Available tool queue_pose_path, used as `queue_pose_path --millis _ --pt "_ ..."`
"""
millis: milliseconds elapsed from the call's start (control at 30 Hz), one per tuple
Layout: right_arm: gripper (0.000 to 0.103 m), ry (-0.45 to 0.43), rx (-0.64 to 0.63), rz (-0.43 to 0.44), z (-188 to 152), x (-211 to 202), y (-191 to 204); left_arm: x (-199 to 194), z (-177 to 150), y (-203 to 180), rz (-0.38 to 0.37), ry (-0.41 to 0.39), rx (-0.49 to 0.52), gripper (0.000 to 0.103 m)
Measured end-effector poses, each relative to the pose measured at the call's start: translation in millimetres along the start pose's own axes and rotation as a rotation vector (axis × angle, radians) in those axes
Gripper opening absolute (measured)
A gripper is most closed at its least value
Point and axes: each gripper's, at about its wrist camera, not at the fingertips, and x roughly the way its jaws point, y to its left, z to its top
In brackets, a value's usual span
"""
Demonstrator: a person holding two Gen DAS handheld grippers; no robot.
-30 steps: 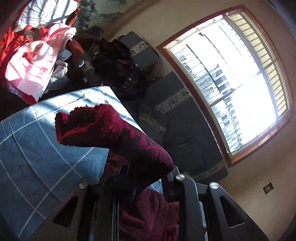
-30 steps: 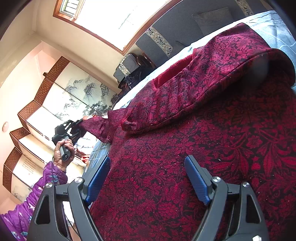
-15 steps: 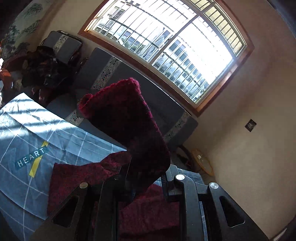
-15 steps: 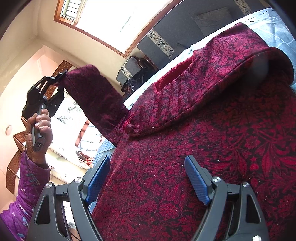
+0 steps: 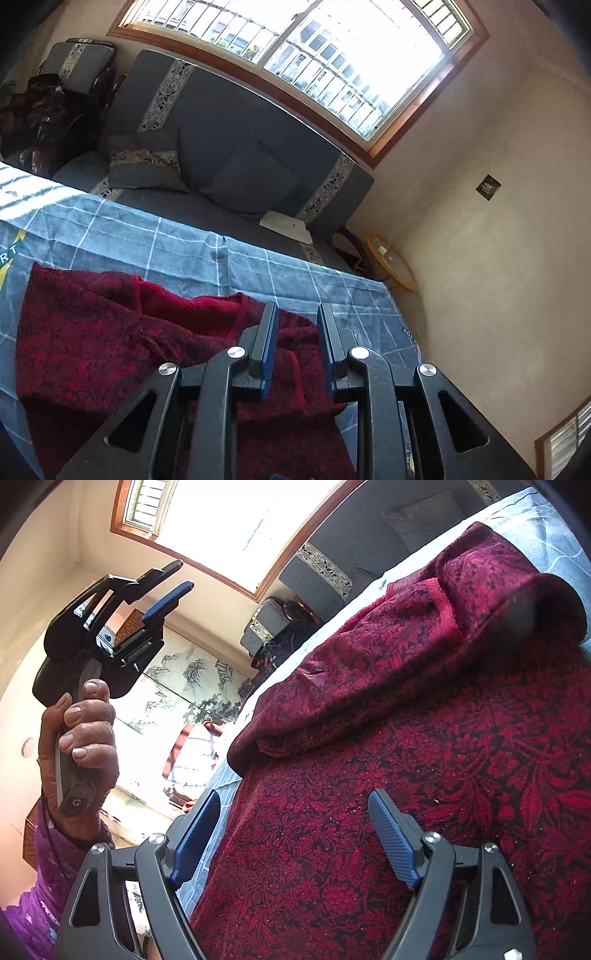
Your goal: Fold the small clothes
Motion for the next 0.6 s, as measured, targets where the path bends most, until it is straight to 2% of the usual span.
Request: queue_pose_path --millis 100,200,300,367,467,533,600 --pt "0.08 -0.002 0.002 0.006 0.0 -0.5 -0.4 -11.2 -21.2 7.8 -0.006 -0.035 0.021 0.022" --pt "0.08 -0.009 0.007 0.011 -0.6 -2.7 -1.7 -32.7 -56.9 29.7 0.057 -0.119 0.037 0.025" --pt "0.081 -0.013 0.036 0.024 2.9 -12.2 -4.5 -48.1 -98.8 52.0 0.242 -0.199 0.087 0.047" --pt "0.082 -0.04 0.038 0.011 8.1 -26.4 -0.7 -53.3 -122.8 69.9 0.332 -0.223 0.09 0.07" --pt "0.082 -0.047 -0.065 -0.096 33.9 -41.1 16.9 -60.2 -138.8 96.0 0.427 -0.245 0.059 0.078" --pt "0.082 -0.029 -0.115 -0.17 58.7 -41.8 20.6 -65.0 -140.6 113.0 0.423 -0.253 0.009 0.08" --pt "0.082 0.0 -0.127 -0.232 83.2 -34.7 12.7 -67.9 -144.6 127.0 0.449 -0.263 -0.035 0.086"
